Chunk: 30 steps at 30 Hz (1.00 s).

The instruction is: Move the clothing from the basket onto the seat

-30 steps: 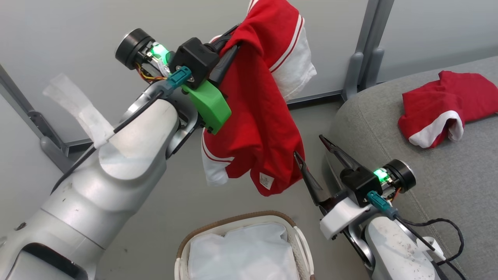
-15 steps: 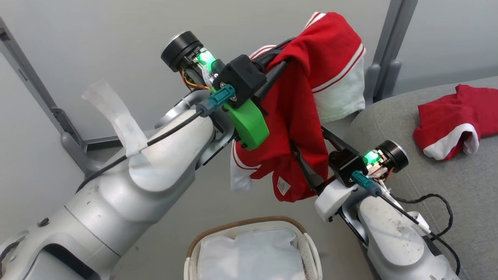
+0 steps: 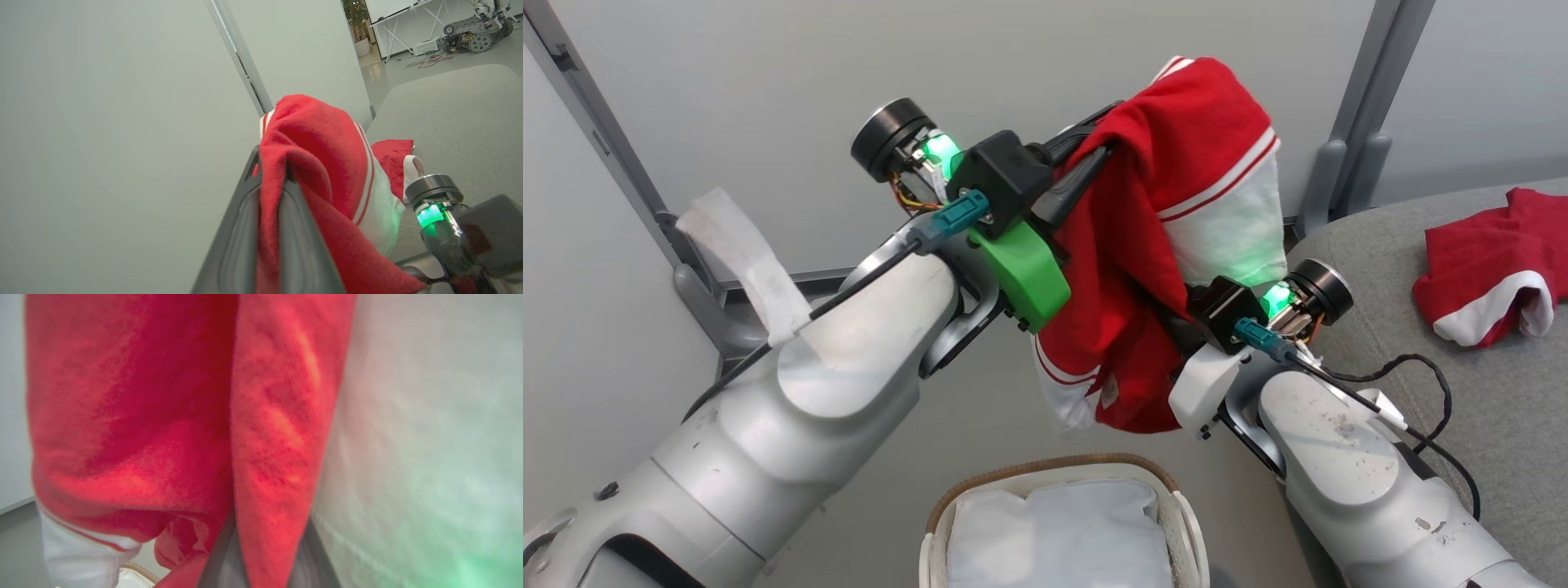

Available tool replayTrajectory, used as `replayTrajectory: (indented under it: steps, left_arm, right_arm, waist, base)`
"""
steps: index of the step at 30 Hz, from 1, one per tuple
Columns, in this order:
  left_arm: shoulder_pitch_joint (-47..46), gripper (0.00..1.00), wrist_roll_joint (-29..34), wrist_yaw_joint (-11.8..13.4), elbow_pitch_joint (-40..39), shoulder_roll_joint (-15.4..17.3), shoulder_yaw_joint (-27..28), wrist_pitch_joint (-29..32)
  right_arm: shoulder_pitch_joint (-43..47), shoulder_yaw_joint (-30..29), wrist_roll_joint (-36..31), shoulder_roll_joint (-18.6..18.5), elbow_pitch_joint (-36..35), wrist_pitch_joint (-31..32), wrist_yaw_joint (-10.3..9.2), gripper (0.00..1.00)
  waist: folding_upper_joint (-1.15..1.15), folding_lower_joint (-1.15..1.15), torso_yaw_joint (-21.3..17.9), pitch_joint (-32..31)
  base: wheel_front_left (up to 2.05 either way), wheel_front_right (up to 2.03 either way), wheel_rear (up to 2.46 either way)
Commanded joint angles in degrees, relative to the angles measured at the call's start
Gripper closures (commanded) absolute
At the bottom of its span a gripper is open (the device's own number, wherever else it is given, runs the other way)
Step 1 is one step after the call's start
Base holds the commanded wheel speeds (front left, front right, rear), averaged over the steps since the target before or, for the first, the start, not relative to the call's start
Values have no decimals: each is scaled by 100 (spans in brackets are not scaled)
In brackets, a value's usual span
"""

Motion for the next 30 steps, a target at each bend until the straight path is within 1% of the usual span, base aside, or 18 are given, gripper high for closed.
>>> replayTrajectory:
  steps: [1, 6, 7, 8, 9, 10, 11, 12, 15, 18, 25, 30]
  left_arm:
    - [154, 100, -97, 50, 69, 66, 54, -32]
    - [539, 100, -371, 145, 392, 158, 250, -159]
    - [623, 87, -435, 164, 454, 161, 296, -193]
    - [736, 69, -505, 185, 524, 156, 351, -225]
    - [838, 66, -541, 205, 582, 150, 392, -258]
    - [953, 59, -567, 248, 652, 138, 455, -284]
    - [1052, 26, -592, 281, 696, 120, 515, -320]
    - [1194, 0, -628, 312, 750, 96, 580, -326]
    - [1600, 0, -668, 379, 835, -5, 796, -363]
    - [2028, 0, -538, 397, 756, -81, 1075, -362]
    - [2969, 0, -84, 276, 580, -310, 1658, -359]
    - [3448, 0, 263, 170, 480, -442, 1973, -354]
  right_arm:
    - [-31, 24, 81, -26, -21, -2, -7, 100]
    - [59, 35, 238, -86, -208, -1, -6, 100]
    - [72, 14, 253, -102, -247, -1, -6, 100]
    - [86, -23, 272, -120, -297, -1, -6, 100]
    - [97, -60, 286, -131, -343, -1, -6, 100]
    - [112, -108, 284, -142, -392, -1, -6, 100]
    - [126, -147, 283, -151, -427, -1, -6, 100]
    - [143, -203, 282, -160, -471, -1, -7, 100]
    - [168, -376, 243, -201, -568, -1, -6, 100]
    - [186, -525, 174, -224, -637, -1, -6, 100]
    - [330, -872, 48, -264, -770, -1, -6, 100]
    - [443, -1030, -20, -272, -830, -1, -6, 100]
  waist:
    - [0, 0, 0, 15]
    - [0, 0, -35, 66]
    - [0, 0, -44, 76]
    - [0, 0, -54, 86]
    - [0, 0, -63, 94]
    - [0, 0, -74, 103]
    - [0, 0, -82, 112]
    - [0, 0, -92, 121]
    - [0, 0, -106, 145]
    - [0, 0, -105, 163]
    - [0, 0, -79, 197]
    - [0, 0, -80, 215]
  base:
    - [0, 0, 0]
    - [0, 0, 0]
    - [0, 0, 0]
    - [0, 0, 0]
    - [0, 0, 0]
    - [0, 0, 0]
    - [0, 0, 0]
    - [0, 0, 0]
    - [0, 0, 0]
    - [0, 0, 0]
    - [0, 0, 0]
    - [0, 0, 0]
